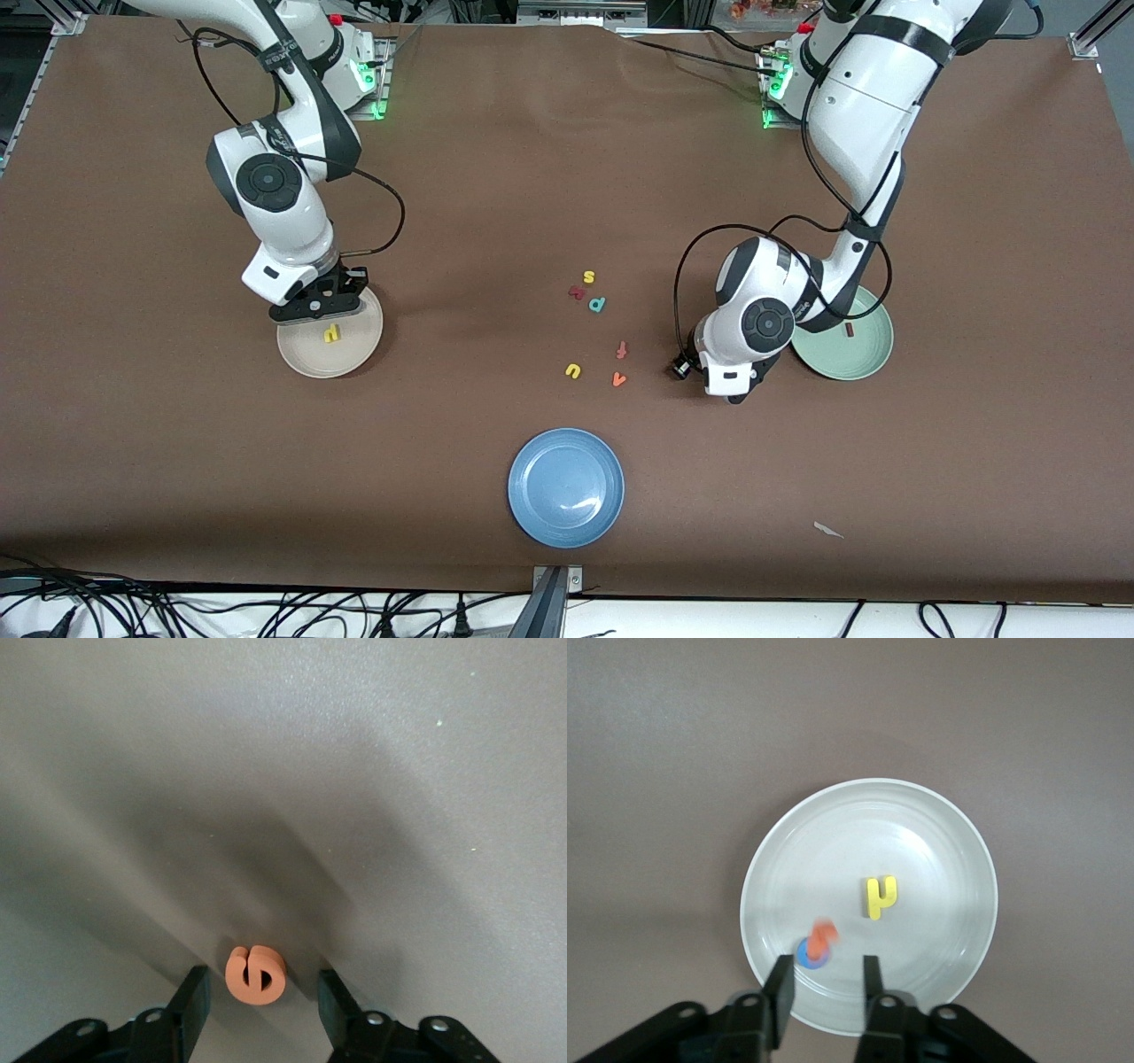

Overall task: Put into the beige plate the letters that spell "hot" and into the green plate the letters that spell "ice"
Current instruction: 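Carry the orange e to the cream plate and open the right gripper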

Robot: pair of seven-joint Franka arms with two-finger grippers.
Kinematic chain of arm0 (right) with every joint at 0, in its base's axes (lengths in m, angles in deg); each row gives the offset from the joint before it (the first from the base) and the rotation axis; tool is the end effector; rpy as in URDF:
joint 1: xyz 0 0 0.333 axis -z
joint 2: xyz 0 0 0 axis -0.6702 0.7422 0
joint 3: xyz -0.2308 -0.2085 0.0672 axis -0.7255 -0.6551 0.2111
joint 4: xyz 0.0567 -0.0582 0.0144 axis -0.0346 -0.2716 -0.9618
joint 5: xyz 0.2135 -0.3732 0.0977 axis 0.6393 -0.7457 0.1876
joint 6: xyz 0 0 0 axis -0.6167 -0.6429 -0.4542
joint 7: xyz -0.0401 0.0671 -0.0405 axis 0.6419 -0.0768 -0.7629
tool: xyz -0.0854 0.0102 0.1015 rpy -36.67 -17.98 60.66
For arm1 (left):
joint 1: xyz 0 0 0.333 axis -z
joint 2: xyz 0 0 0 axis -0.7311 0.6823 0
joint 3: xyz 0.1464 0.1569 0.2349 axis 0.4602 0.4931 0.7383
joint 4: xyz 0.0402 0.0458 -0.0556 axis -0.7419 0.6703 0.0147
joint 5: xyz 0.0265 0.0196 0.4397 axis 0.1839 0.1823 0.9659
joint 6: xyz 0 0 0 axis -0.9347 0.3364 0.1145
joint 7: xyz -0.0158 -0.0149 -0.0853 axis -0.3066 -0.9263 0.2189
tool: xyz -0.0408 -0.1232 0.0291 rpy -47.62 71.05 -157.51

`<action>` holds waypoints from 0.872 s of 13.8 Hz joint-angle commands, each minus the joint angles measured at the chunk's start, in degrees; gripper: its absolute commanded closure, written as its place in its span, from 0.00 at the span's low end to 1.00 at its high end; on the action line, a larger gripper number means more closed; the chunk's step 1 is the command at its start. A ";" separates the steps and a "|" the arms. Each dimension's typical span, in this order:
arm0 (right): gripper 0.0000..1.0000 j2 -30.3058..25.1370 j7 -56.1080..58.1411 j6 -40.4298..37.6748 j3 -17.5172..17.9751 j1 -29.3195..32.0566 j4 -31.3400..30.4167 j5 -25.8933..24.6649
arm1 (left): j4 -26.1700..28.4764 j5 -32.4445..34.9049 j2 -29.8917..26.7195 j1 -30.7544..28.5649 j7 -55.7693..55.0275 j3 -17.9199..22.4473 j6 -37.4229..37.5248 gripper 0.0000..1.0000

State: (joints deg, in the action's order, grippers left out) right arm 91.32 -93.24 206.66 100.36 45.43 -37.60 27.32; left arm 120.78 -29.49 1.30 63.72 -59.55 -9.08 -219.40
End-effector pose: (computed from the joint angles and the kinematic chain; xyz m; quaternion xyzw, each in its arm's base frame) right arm 0.5713 0.1680 0.2340 0.9872 0.1242 0.0288 0.0961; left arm 0.6441 -0.2943 0.1074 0.9055 0.4109 -0.1042 0.0209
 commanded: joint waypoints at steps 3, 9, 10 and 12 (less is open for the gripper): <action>0.00 -1.91 1.77 -0.16 1.08 2.19 -1.25 1.62 | 2.09 0.98 -1.17 -0.66 -0.11 0.01 0.38 0.43; 0.00 -4.89 2.56 -12.43 1.25 2.28 8.47 14.25 | 1.48 1.50 -1.17 -1.19 -0.02 0.10 0.38 0.43; 0.00 -5.24 4.04 -16.03 1.17 2.19 11.46 16.02 | 1.39 1.50 -1.17 -1.19 -0.02 0.18 0.38 0.43; 0.00 -5.60 7.29 -24.64 0.73 2.19 18.84 18.31 | 1.39 1.59 -1.08 -1.19 -0.02 0.10 0.38 0.43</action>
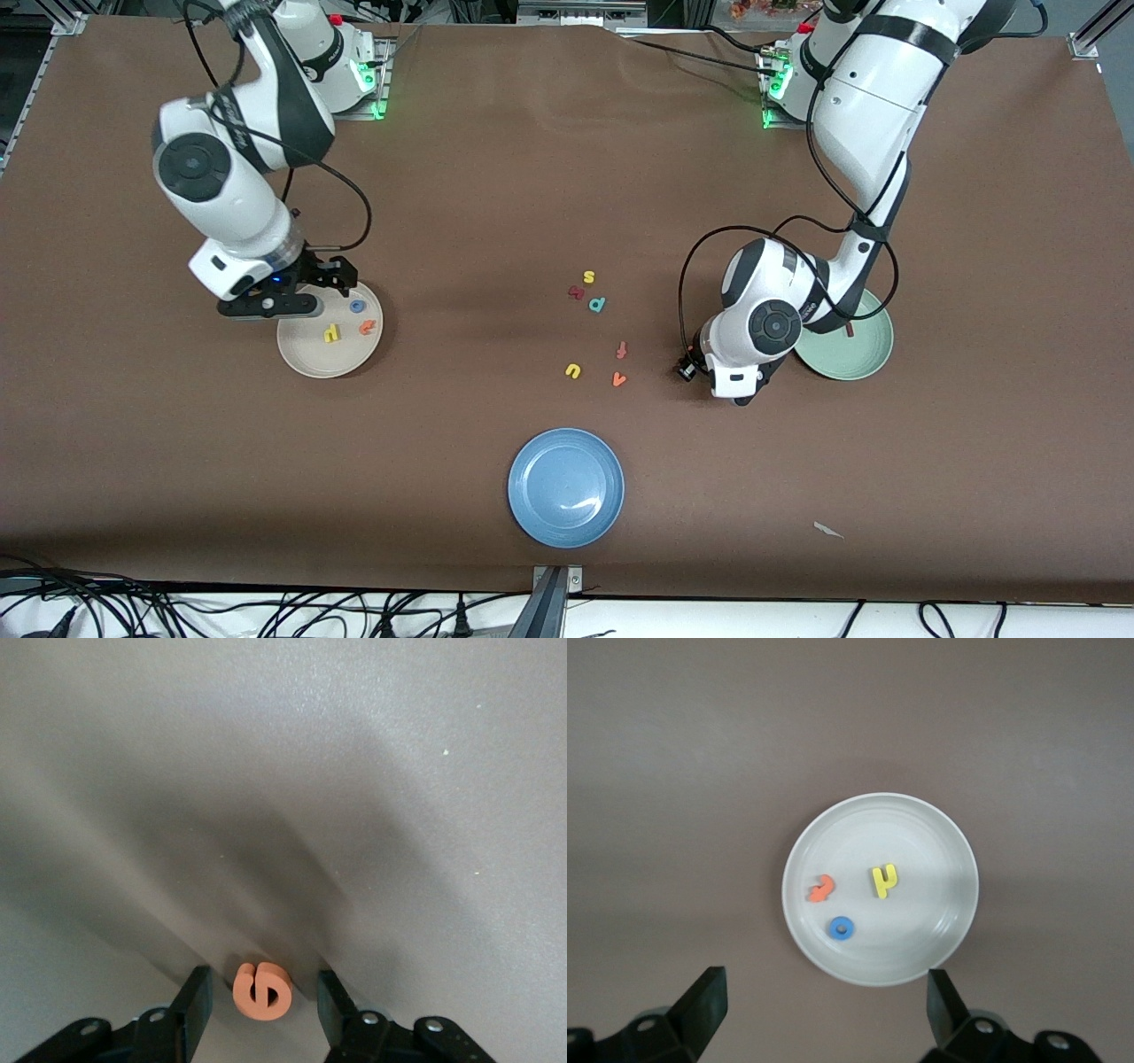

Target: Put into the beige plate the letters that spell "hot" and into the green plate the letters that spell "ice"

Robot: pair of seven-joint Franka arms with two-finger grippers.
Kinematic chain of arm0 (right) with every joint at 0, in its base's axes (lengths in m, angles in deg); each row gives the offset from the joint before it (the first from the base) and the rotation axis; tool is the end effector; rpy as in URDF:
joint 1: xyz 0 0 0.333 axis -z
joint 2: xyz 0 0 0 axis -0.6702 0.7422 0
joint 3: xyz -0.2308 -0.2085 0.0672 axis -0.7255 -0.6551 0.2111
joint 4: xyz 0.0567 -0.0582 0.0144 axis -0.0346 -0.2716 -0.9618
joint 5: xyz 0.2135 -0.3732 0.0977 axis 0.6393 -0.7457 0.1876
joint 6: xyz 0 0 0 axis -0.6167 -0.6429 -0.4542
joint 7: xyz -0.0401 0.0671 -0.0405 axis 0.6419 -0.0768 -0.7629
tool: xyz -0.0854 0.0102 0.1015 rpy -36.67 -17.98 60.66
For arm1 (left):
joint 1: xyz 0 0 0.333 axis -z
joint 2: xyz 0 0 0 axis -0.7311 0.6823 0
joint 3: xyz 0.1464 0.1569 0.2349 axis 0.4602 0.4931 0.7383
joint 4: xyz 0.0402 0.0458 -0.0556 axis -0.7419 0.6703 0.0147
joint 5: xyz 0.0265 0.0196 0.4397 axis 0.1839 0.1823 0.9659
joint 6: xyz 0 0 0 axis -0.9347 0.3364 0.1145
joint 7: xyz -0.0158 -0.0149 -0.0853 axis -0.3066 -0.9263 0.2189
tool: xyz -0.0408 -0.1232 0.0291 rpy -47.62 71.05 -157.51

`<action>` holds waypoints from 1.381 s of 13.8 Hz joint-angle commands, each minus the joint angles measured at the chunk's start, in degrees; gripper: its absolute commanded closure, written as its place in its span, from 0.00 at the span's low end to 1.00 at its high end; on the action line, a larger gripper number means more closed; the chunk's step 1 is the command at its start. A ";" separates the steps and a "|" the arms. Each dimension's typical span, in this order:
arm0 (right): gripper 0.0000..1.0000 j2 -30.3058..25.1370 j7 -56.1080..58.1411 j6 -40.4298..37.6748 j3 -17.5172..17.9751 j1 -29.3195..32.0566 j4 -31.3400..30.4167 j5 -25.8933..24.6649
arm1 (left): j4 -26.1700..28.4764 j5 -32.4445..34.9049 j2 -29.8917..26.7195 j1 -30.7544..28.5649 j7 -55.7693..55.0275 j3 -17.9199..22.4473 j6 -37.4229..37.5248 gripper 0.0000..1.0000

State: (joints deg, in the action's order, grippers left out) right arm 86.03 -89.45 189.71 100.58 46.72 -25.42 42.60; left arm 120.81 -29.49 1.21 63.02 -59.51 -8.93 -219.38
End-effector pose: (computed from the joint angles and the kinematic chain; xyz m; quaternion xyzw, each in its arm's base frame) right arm 0.6077 0.1619 0.3624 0.9986 0.0386 0.0044 0.0369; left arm 0.6484 -0.2848 0.1081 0.9028 0.4170 -0.1032 0.0212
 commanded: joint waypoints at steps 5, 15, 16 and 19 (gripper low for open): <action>0.00 -3.28 14.31 -22.30 -14.66 -6.11 17.41 7.97 | 1.36 1.59 -0.91 -0.31 0.03 0.03 0.36 0.68; 0.00 -2.50 20.66 -32.16 -26.66 -12.46 26.39 7.62 | -1.80 1.59 -10.55 -6.53 13.00 -0.06 14.82 0.91; 0.00 -2.50 20.66 -32.16 -26.66 -12.55 26.39 7.80 | -1.98 1.59 -11.79 -8.64 17.13 -0.06 18.08 0.91; 0.00 -2.41 20.57 -32.16 -26.57 -12.64 26.39 7.63 | -1.72 1.86 -13.65 -14.79 31.71 0.29 27.66 0.91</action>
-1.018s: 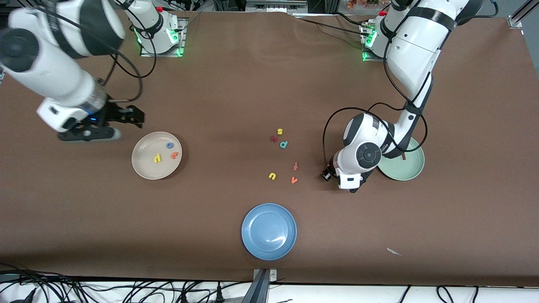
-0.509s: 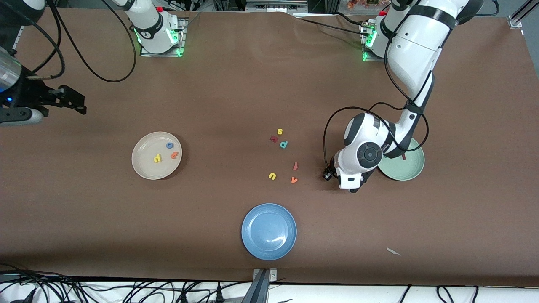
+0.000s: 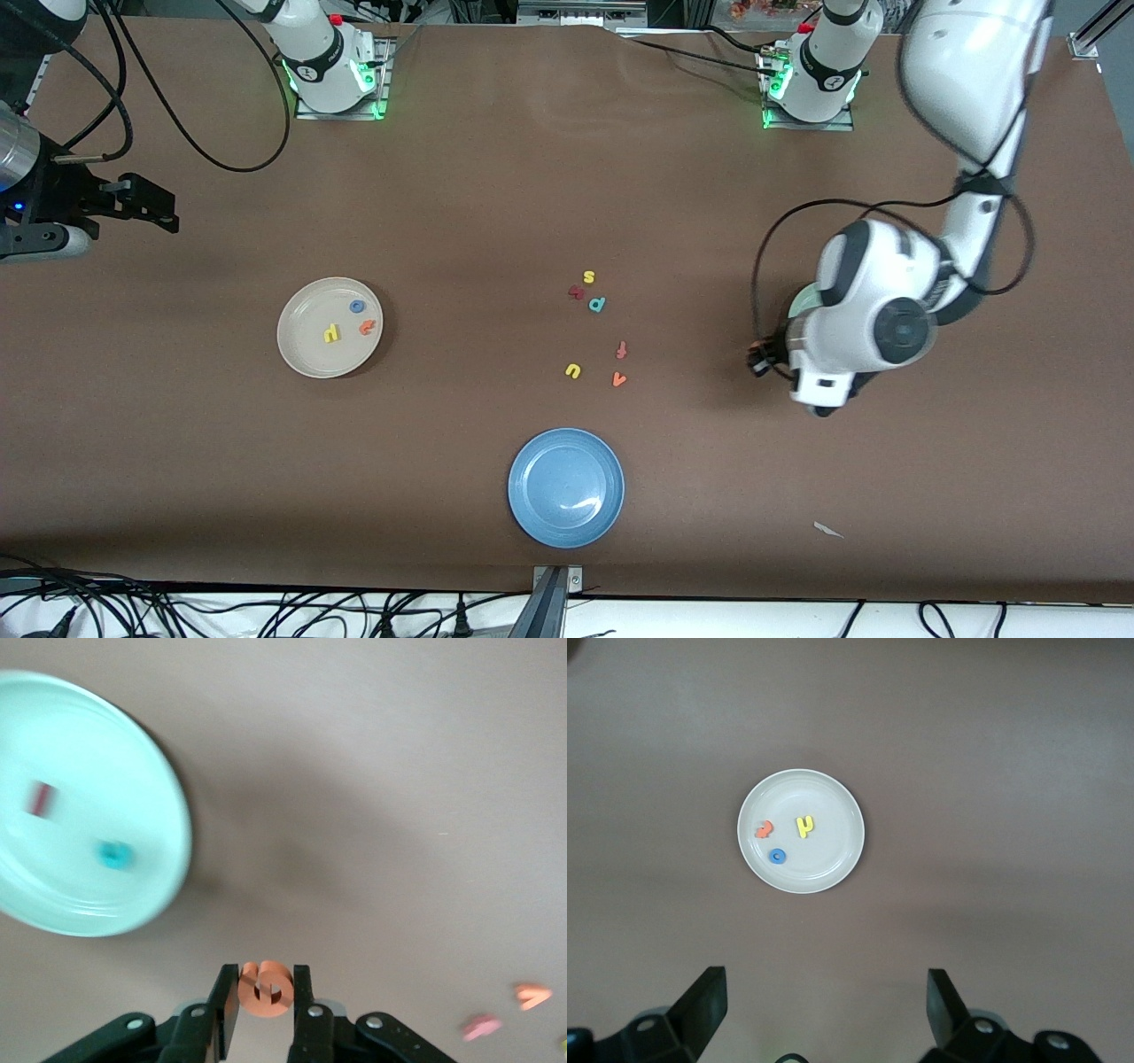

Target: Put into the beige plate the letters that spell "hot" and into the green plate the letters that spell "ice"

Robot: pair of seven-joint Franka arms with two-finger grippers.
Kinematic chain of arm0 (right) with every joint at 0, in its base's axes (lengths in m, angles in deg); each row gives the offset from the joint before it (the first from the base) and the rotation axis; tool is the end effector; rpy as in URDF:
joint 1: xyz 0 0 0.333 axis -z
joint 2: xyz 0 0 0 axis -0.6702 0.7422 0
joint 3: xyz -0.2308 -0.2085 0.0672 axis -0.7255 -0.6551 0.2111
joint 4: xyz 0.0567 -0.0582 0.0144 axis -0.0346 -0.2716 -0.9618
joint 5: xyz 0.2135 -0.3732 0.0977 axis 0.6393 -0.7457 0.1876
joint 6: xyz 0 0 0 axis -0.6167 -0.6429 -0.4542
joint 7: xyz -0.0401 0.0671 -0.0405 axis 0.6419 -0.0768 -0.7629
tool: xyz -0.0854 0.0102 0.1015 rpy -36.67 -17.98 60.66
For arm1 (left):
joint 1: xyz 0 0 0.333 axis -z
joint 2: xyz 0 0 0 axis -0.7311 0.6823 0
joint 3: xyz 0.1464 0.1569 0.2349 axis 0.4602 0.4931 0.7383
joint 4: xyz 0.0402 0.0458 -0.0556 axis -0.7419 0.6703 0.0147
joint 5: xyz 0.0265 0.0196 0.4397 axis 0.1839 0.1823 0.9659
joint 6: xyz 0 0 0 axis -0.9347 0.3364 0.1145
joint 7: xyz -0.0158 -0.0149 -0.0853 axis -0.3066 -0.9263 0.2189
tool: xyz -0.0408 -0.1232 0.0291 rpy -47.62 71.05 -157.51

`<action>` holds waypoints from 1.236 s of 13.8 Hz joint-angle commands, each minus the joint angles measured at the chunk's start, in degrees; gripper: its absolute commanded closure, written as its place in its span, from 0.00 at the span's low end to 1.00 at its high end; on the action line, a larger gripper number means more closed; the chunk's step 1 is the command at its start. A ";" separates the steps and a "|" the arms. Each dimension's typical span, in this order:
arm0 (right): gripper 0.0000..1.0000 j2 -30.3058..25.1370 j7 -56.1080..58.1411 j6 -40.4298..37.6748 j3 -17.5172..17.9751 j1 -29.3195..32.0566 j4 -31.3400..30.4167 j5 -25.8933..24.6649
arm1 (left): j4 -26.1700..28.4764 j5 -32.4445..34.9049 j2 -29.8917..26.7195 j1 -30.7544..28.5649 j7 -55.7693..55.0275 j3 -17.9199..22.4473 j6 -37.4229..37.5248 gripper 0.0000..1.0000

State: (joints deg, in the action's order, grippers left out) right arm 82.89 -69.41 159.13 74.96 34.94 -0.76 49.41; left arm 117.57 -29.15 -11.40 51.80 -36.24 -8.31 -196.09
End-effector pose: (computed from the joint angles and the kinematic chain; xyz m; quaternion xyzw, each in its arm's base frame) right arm 0.6241 0.0247 0.5702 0.9975 0.0598 -0.0357 0.0146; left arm 0.6855 -0.1474 0.2628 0.9435 0.2969 -0.1463 0.0153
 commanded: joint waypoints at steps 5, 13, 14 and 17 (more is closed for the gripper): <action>0.00 0.73 1.32 -1.58 -1.57 0.20 1.73 0.72 | 6.00 10.04 1.50 -10.70 22.19 -0.50 4.41 0.90; 0.00 1.34 1.32 -0.96 3.76 6.85 1.82 0.81 | 8.83 10.04 -0.33 -11.06 23.68 -0.59 -2.54 0.01; 0.00 1.34 1.23 -1.14 4.23 7.23 1.82 0.72 | 8.12 10.04 -1.90 -11.06 25.43 -0.59 -2.54 0.01; 0.00 1.43 0.80 -1.40 4.59 7.06 1.82 0.72 | 4.26 9.96 -7.18 -11.24 26.68 -0.41 -2.54 0.01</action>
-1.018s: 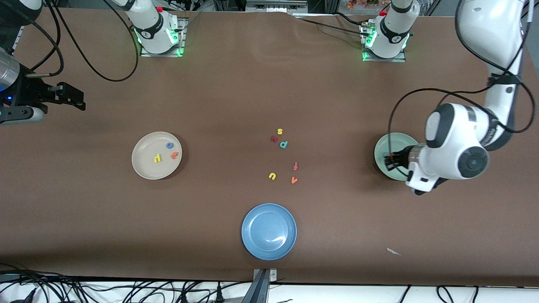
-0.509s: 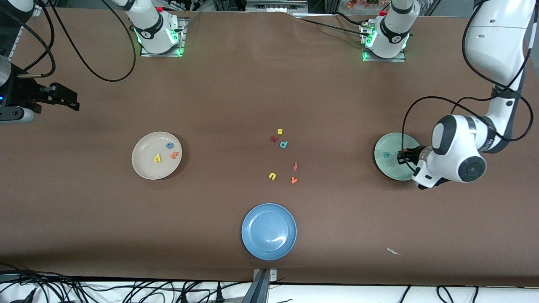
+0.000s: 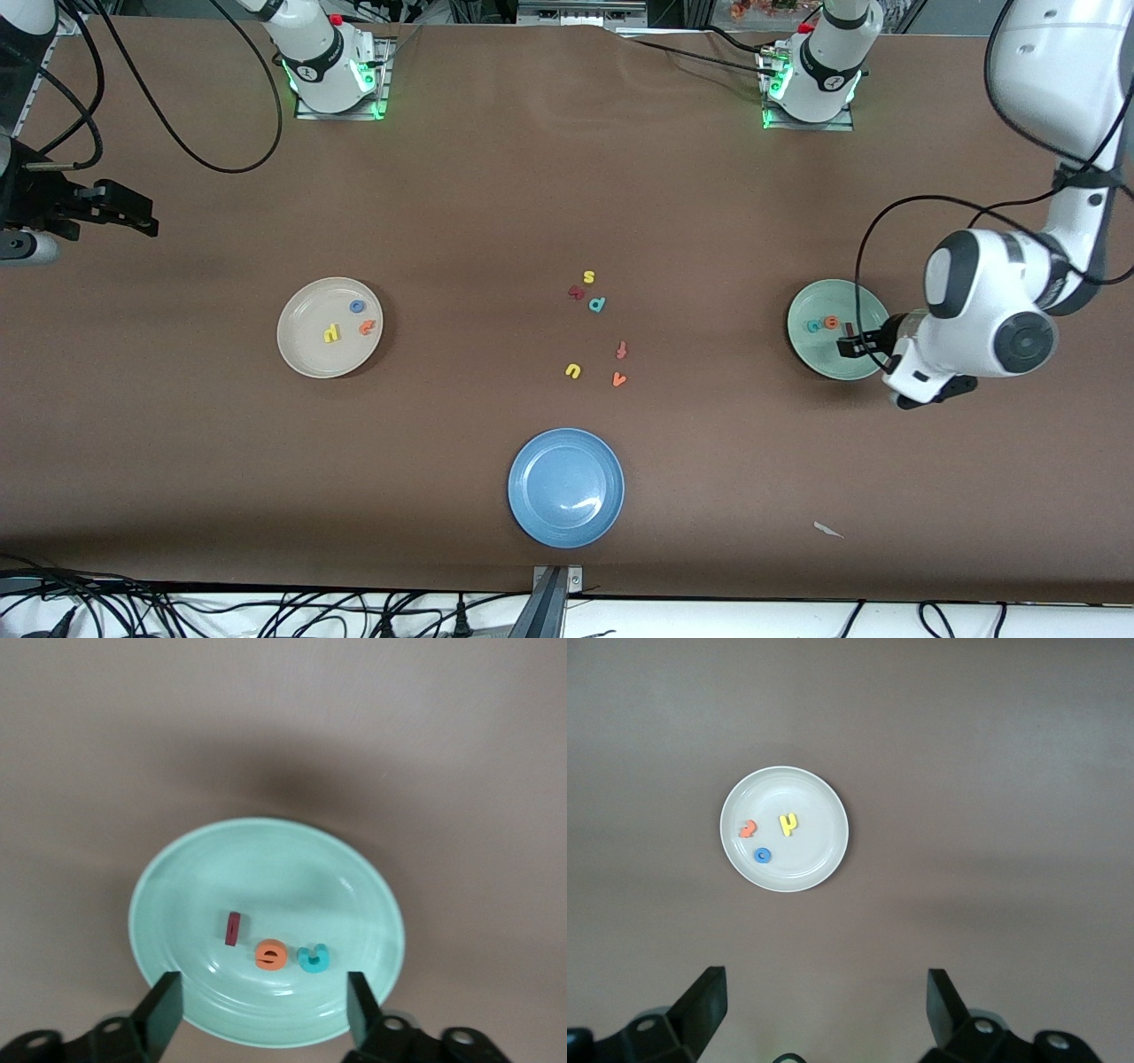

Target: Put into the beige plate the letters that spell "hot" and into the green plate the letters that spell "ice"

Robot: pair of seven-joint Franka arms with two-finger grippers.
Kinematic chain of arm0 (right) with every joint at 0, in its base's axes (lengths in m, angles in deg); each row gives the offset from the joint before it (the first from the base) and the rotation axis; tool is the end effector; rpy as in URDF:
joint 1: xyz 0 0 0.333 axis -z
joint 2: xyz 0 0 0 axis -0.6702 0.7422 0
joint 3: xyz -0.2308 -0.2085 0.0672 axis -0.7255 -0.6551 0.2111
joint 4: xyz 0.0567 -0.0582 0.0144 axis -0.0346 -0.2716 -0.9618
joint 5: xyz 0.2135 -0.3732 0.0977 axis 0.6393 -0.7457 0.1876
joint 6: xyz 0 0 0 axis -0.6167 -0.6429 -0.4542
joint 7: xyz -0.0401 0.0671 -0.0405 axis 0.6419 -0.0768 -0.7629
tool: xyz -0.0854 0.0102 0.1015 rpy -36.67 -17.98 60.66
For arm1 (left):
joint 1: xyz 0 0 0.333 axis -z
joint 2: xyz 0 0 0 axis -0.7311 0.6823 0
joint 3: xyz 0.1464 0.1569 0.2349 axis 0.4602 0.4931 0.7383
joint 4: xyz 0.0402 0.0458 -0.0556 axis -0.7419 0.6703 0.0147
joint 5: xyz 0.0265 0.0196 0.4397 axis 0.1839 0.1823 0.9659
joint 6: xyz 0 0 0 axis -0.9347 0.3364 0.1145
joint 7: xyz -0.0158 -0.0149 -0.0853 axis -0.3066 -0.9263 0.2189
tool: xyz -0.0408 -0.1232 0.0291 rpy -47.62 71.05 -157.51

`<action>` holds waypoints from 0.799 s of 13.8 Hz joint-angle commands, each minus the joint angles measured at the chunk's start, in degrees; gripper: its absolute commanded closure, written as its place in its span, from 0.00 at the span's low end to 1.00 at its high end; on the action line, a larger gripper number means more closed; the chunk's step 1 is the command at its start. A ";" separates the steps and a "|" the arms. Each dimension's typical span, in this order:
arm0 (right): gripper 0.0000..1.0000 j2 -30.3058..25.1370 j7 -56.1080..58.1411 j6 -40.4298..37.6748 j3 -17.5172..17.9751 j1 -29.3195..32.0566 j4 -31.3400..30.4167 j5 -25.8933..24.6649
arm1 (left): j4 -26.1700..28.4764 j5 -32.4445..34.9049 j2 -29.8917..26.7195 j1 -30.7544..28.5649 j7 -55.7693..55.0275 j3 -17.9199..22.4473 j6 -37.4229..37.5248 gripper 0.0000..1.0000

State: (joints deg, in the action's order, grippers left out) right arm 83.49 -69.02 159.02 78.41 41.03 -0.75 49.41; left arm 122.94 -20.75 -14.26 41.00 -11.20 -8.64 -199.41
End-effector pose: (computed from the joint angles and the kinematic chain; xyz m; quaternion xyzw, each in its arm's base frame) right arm 0.6268 -0.0055 0.5634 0.9982 0.0402 -0.0422 0.0109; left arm 0.6840 -0.0075 0.2557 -0.9827 -0.1445 0.1157 0.0065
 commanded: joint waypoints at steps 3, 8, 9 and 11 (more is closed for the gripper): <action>0.00 0.82 0.40 -1.39 1.06 1.14 1.81 0.54 | -4.20 0.95 -8.80 -0.35 2.00 -0.17 0.78 0.01; 0.00 0.82 0.58 -1.13 0.88 1.15 1.81 -0.25 | -5.00 0.68 -15.58 -0.35 2.08 -1.48 0.69 0.01; 0.00 0.82 0.49 -0.86 0.88 1.14 1.81 -0.34 | -5.17 -0.45 -16.54 0.00 2.17 -1.40 0.69 0.01; 0.00 0.65 0.49 -0.60 0.18 1.32 1.89 -0.16 | -5.53 -2.56 -18.65 0.79 5.40 -0.79 0.95 0.02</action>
State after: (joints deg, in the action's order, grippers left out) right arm 83.57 -69.02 159.09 78.64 41.51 -0.71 49.34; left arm 117.33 -21.55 -30.73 41.39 -9.54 -9.75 -199.20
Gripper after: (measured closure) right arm 0.000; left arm 0.018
